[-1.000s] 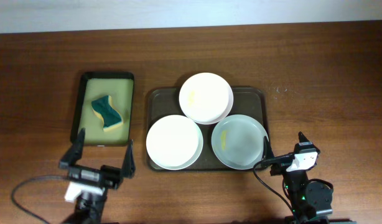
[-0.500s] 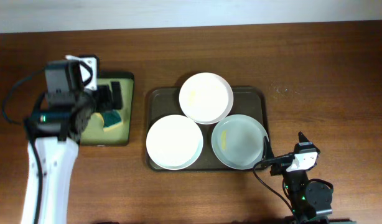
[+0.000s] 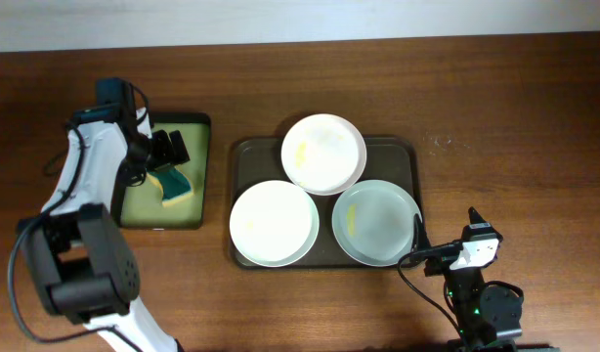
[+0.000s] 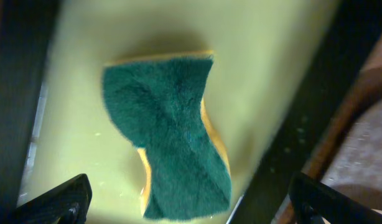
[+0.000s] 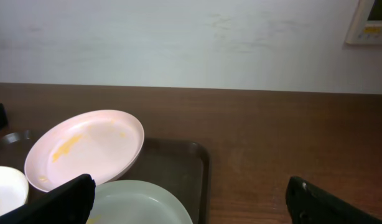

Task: Clean dirty plates on tray and stack at the side
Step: 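Reach the left gripper into the soapy tray and grasp the green sponge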

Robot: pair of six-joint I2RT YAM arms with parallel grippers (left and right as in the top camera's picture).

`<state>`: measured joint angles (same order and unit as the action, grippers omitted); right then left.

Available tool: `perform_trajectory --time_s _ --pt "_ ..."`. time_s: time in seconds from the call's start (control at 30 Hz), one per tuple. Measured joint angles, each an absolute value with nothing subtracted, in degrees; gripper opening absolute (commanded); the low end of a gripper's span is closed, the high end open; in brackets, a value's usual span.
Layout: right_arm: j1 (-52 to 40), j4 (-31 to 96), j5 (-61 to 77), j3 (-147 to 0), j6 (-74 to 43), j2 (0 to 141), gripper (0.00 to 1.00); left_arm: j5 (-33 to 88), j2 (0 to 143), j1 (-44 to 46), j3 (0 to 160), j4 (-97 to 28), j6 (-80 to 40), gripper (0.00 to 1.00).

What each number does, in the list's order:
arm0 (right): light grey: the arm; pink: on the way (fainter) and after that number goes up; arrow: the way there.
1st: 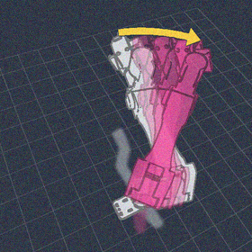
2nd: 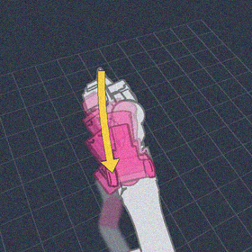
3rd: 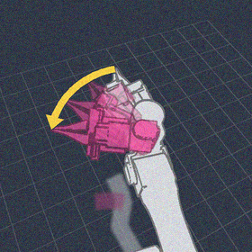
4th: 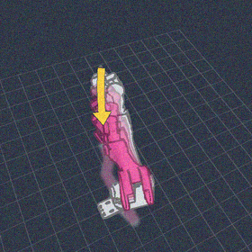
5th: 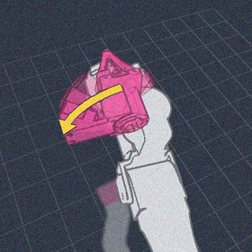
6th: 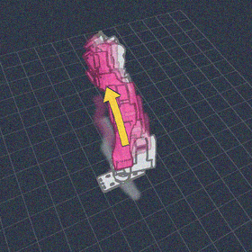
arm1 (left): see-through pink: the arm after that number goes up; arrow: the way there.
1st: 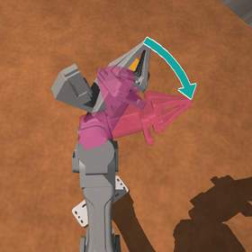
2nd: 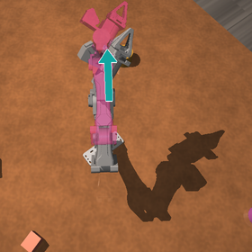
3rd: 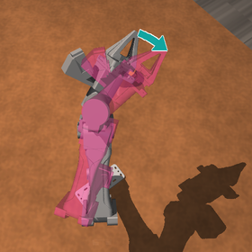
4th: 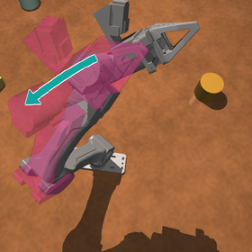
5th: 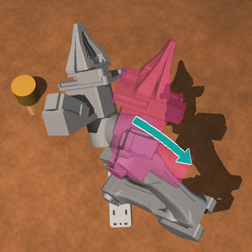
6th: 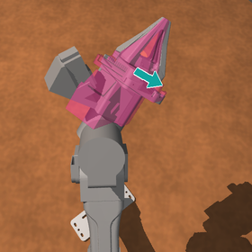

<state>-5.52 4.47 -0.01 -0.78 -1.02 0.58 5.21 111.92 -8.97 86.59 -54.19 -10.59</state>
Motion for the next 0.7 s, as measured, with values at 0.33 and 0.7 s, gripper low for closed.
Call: perform_trajectory --time_s 0.33,0.7 --pt "-5.5 4.5 0.0 -0.8 -1.0 0.6 0.98 5.6 121.5 -9.0 86.9 -51.6 -11.4 0.03" --pt "-5.5 4.5 0.0 -0.8 -1.1 0.6 0.98 6.2 121.5 -9.4 87.7 -53.0 -11.6 0.77"
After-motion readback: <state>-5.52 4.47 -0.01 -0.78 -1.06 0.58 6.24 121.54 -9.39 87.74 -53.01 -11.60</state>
